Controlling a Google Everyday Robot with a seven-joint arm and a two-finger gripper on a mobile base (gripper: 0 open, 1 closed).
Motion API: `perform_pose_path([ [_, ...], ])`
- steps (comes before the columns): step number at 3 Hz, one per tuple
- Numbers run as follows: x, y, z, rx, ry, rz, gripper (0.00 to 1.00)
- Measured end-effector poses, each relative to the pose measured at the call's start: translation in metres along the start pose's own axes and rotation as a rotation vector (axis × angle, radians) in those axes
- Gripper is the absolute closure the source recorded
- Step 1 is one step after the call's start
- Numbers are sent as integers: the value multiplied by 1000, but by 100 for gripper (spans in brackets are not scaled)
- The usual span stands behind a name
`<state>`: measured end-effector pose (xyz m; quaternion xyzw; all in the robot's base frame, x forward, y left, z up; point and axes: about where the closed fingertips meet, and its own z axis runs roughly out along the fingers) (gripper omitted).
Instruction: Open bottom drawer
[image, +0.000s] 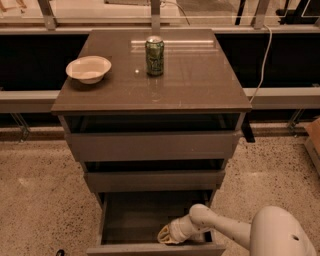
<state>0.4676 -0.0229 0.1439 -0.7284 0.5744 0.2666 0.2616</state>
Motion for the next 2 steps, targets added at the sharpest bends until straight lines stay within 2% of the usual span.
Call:
perform_pose_path([
  [1,-2,23,-10,-8,13,-25,100],
  [2,-7,29,-15,-5,8,-41,100],
])
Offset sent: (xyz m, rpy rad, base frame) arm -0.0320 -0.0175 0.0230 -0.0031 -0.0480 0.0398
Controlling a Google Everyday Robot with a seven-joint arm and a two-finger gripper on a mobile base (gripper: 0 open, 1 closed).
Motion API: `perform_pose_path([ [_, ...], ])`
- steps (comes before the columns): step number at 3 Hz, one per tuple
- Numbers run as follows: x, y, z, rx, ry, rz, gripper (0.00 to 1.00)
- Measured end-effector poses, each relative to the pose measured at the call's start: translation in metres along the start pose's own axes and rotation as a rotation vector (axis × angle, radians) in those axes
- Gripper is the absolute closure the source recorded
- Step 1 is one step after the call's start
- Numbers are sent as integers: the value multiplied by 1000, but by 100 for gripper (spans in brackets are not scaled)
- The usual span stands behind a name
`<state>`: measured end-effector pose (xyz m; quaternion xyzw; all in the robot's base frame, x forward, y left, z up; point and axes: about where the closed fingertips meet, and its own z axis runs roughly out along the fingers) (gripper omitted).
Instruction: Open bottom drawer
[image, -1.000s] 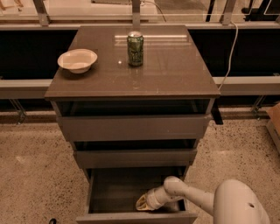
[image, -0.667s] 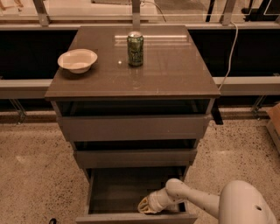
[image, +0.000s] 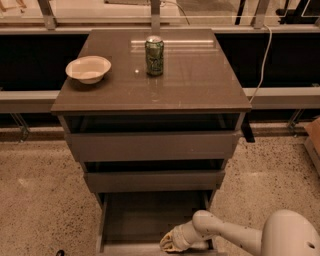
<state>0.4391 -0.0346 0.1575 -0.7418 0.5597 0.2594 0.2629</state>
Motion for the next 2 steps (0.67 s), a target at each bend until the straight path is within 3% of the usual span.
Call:
perform_pose_path([
  [1,-14,-28,-26,104,-70,-4,100],
  [2,-15,-66,-70,246,-174,34,97],
])
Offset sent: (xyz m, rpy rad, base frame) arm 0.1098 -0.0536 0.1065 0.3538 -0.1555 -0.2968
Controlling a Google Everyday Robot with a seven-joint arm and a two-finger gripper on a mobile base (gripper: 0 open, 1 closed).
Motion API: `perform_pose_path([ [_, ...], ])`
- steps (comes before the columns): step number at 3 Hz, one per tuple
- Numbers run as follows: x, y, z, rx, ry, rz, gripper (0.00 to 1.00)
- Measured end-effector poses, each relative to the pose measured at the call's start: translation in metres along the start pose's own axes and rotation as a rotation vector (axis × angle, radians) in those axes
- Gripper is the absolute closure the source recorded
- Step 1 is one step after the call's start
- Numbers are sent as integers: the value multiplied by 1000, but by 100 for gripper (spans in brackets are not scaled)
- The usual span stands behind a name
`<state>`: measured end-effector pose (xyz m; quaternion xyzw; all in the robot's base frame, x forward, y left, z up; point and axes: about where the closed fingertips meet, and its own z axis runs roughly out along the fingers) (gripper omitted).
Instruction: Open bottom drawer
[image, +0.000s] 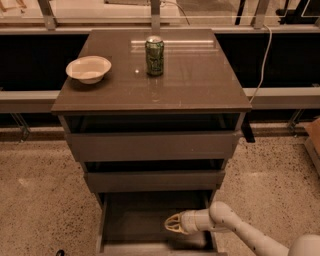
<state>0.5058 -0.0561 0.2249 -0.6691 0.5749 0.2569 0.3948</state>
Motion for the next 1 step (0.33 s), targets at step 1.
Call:
perform_pose_path([
  [1,0,5,5,-12,4,-2,76],
])
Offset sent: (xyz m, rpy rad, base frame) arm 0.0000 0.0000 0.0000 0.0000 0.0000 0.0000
